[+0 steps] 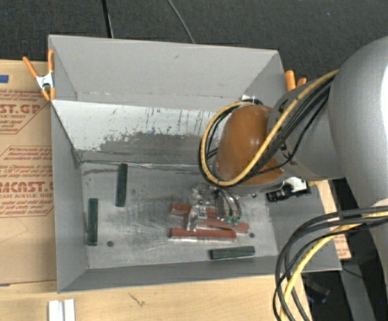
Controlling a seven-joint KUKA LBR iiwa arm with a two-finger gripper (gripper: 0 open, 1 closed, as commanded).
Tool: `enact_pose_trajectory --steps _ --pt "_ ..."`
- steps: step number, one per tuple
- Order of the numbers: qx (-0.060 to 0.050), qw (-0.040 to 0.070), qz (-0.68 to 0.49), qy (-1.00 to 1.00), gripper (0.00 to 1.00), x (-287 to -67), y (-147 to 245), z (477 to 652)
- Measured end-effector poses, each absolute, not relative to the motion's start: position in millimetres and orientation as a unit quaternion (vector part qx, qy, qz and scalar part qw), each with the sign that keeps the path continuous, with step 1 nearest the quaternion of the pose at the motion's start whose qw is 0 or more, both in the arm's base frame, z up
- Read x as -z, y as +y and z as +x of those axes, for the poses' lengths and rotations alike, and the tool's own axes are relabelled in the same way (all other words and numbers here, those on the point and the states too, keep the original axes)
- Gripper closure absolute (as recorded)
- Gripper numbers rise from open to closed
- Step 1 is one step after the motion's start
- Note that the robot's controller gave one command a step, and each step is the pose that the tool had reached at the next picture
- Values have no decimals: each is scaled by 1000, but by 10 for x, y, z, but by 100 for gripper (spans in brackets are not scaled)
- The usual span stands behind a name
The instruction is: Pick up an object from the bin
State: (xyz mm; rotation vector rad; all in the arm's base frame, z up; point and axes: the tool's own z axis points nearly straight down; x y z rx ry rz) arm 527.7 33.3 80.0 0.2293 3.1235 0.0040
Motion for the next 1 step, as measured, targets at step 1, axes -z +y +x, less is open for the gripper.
enact_pose_trajectory --steps 1 --pt "-1 0 73 997 100 -857 332 5244"
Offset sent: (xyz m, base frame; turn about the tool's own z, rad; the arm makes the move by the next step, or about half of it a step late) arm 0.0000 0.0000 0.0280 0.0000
